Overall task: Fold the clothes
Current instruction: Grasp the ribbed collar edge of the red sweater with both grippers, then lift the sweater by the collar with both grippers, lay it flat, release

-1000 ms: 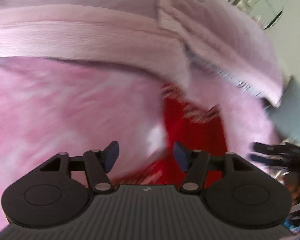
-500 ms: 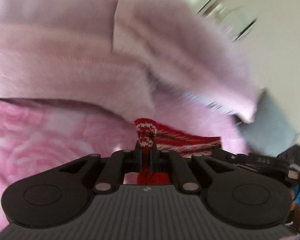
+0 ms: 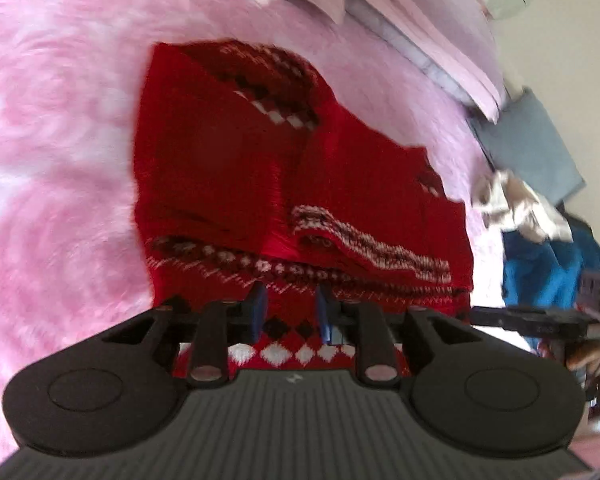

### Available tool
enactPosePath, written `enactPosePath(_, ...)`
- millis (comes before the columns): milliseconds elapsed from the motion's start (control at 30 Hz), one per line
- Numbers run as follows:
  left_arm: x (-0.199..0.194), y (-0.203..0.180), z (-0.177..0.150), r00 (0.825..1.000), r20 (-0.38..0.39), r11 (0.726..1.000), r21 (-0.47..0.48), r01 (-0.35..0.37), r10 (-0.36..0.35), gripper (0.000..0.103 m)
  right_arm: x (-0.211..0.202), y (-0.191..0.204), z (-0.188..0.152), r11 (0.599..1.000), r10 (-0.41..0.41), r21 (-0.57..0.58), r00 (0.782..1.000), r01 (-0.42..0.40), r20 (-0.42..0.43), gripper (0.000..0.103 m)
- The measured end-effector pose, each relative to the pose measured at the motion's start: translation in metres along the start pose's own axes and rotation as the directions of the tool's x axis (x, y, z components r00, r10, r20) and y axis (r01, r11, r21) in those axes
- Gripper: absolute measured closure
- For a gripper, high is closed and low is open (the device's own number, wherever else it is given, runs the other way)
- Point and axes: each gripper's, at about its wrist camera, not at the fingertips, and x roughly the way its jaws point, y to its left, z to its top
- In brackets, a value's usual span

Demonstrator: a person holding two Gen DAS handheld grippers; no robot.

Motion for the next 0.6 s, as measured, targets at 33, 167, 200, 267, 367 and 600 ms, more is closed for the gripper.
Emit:
enactPosePath(33,-0.002,-0.001,0.0,0.999,0.032,1.0,-0.003,-0.007,0.007,0.077,-0.004,-0.001,-0.002,1.0,0.008,0.027,0.999,-0.009,0.041,0.049)
enactPosePath(167,0.009,-0.03,0.019,0.985,0.172,0.995,0.097,-0.005,-0.012,0.076,-0.007,0.007,0.016,0.995,0.028,0.082,0.962,-0.052,0.273,0.047)
enactPosePath(200,0.014,-0.038,0.024,0.98,0.197,0.991,0.133,-0.007,-0.019,0.076,-0.005,0.011,0.022,0.995,0.038,0.076,0.946,-0.066,0.323,0.05)
enactPosePath(267,0.036,-0.055,0.028,0.975,0.222,0.979,0.201,-0.025,-0.02,0.076,0.006,0.022,0.035,0.998,0.021,0.048,0.929,-0.041,0.371,0.061)
enactPosePath(367,0.067,-0.065,0.022,0.975,0.22,0.95,0.299,-0.083,0.016,0.082,0.035,0.035,0.039,1.0,-0.009,-0.017,0.925,0.017,0.38,0.062)
enactPosePath(600,0.069,-0.068,-0.003,0.974,0.225,0.886,0.442,-0.14,0.042,0.089,0.078,0.051,0.024,0.979,-0.144,-0.097,0.943,0.18,0.301,0.066)
